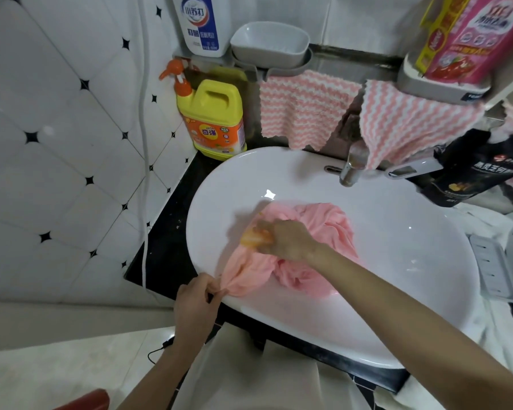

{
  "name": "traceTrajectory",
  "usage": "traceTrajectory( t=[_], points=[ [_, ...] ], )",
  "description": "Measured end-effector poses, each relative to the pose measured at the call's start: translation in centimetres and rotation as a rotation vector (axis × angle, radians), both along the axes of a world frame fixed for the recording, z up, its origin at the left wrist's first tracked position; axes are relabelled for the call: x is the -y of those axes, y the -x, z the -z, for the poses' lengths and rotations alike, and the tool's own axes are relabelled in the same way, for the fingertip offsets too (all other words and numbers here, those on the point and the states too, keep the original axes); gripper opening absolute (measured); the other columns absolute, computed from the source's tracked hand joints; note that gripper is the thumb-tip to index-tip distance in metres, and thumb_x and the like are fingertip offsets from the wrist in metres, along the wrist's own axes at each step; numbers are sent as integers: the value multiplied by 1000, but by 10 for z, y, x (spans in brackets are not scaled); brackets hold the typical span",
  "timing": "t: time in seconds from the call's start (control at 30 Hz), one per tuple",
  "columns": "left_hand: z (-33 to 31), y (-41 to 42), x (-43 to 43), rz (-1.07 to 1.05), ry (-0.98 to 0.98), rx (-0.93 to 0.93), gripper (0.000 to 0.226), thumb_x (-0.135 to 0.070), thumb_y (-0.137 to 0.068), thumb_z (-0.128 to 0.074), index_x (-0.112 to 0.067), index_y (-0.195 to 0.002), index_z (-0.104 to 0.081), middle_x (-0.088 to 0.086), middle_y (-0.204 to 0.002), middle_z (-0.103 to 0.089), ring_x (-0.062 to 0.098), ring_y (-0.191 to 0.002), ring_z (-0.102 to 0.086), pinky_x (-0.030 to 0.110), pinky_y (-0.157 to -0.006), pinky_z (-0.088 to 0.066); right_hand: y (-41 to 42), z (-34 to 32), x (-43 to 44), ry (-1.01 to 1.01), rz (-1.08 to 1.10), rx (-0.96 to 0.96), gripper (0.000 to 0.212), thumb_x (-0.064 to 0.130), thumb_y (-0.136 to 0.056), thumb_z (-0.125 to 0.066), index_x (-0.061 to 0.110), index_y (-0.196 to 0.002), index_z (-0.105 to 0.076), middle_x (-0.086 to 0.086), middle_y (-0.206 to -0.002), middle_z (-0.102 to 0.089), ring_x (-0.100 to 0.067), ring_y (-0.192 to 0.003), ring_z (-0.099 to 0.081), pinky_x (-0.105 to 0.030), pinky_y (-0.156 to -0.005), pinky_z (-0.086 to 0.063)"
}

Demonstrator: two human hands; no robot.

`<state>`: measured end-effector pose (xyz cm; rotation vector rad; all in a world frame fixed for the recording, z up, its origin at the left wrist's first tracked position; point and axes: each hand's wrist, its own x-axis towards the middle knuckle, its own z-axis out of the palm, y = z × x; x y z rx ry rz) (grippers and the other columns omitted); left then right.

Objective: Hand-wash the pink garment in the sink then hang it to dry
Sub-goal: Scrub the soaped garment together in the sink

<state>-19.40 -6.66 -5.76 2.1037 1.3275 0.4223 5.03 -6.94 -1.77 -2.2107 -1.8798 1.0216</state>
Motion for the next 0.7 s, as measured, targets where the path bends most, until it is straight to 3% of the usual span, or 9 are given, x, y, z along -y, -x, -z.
traceTrajectory(
  t=[0.1,0.17,0.23,0.3,0.4,0.47,0.53,0.63,0.7],
  points=[
    [-3,3,6,24,-40,-7,48,-12,-66,-84,-28,-64,-39,-21,-50,-32,-1,-48,-36,16,-53,-27,28,-1,16,114,0,-346,43,42,-88,-61,25,-127,-52,4,-122,-59,-16,-111,-52,-29,-84,-41],
    [-3,1,7,27,-59,-12,46,-9,-65,-85,-26,-65,-41,-23,-54,-34,-4,-50,-37,12,-57,-27,47,16,24,101,-90,-200,38,49,-89,-56,21,-114,-56,1,-113,-60,-20,-104,-55,-30,-72,-37],
    [-3,0,5,21,-64,-10,48,-5,-64,-85,-25,-66,-41,-24,-56,-36,-6,-52,-35,14,-56,-28,42,25,20,-19,16,31,37,54,-89,-51,21,-104,-58,-2,-100,-61,-25,-92,-60,-31,-66,-40],
    [-1,0,4,-12,-51,10,48,-8,-66,-84,-28,-67,-40,-22,-53,-37,4,-48,-38,20,-54,-31,23,23,19,-22,179,68,30,49,-90,-49,25,-106,-56,1,-93,-61,-23,-87,-61,-31,-70,-42],
    [2,2,5,-118,19,50,45,-17,-72,-80,-35,-68,-39,-13,-58,-50,15,-53,-44,27,-54,-36,12,9,37,55,250,-239,33,45,-89,-57,28,-116,-54,5,-103,-63,-17,-95,-57,-30,-78,-42],
    [2,1,7,-189,98,95,37,-22,-74,-79,-31,-70,-43,-16,-67,-56,12,-57,-47,26,-54,-39,29,7,52,141,120,-363,38,42,-90,-58,29,-125,-52,7,-116,-61,-16,-109,-54,-29,-89,-41],
    [0,-1,5,-218,152,141,32,-17,-75,-78,-22,-70,-46,-8,-59,-54,11,-61,-51,18,-54,-38,41,30,57,165,5,-193,48,45,-92,-52,32,-138,-43,4,-132,-54,-21,-123,-48,-34,-98,-41],
    [-2,-5,2,-236,195,162,28,-10,-75,-77,-15,-73,-49,-5,-58,-55,5,-65,-54,14,-56,-39,22,50,48,99,165,95,55,54,-90,-48,38,-141,-34,0,-138,-48,-26,-127,-46,-36,-97,-42],
    [-3,-6,2,-273,243,194,26,-12,-76,-77,-13,-75,-51,-6,-62,-59,3,-67,-56,19,-60,-41,16,46,53,41,248,17,50,54,-89,-50,37,-135,-40,3,-131,-54,-23,-120,-51,-34,-93,-43]
  ],
)
